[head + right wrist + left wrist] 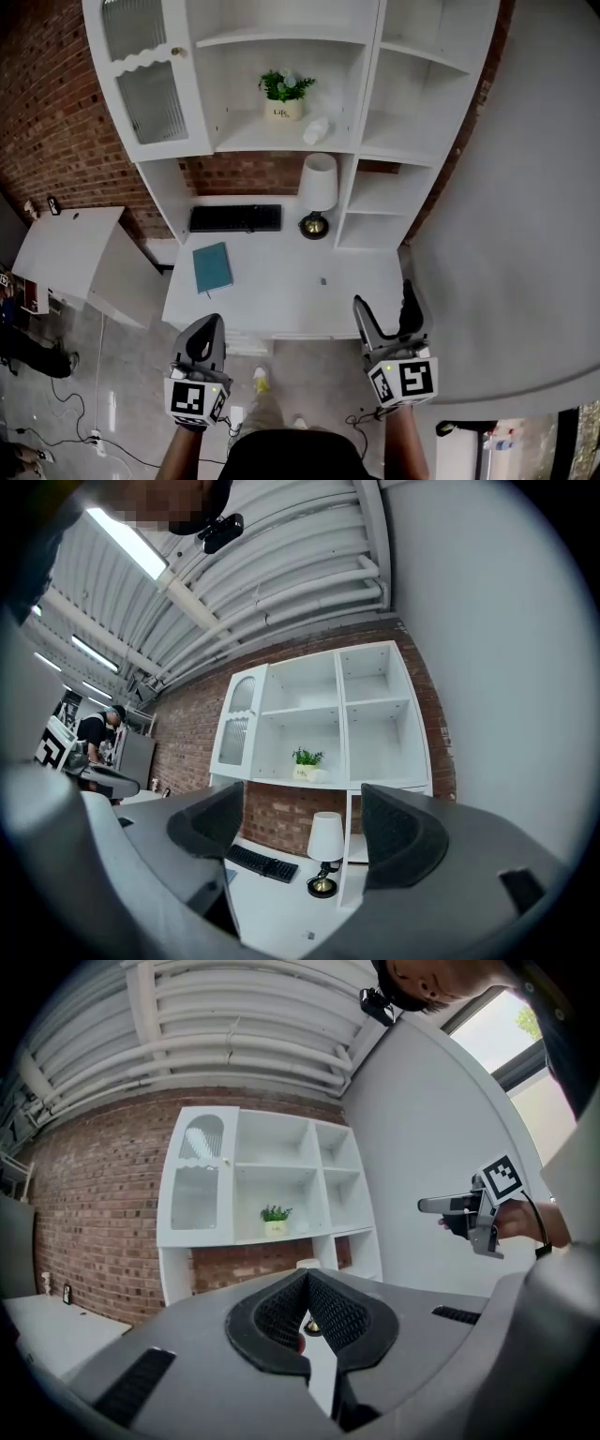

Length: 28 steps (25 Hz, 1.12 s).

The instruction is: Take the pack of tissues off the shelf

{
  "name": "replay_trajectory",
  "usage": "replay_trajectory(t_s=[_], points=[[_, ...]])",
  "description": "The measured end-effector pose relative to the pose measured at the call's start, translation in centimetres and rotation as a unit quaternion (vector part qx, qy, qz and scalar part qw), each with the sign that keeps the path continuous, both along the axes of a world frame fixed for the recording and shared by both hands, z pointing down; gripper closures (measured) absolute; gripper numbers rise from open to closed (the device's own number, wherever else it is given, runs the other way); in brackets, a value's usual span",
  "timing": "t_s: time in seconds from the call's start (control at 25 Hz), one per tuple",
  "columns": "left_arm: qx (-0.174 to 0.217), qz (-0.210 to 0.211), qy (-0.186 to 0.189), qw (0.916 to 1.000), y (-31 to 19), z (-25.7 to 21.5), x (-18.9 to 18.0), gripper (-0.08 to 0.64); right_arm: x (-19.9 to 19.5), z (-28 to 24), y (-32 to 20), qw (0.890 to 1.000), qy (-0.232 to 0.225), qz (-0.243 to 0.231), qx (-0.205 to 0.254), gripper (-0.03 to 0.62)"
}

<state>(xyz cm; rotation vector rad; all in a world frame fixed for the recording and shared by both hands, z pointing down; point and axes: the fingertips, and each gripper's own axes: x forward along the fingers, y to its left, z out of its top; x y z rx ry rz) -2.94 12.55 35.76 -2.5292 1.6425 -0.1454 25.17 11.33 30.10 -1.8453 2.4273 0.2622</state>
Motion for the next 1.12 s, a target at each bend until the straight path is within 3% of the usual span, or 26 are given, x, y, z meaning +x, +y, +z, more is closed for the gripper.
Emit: replay_trajectory(t_s=[0.64,1.12], points=[[0.022,0.084,0.036,0.9955,-19.4,-3.9,-4.1,0.555,-6.5,-4.5,-14.3,0.997,0.042,0.064,-0.004,0.235],[0.025,0.132,0.05,0.9896,-27.0,-4.7,-7.4,0.555,-11.6,-5.9,-20.9,0.995,0.042,0.093,0.009,0.236]])
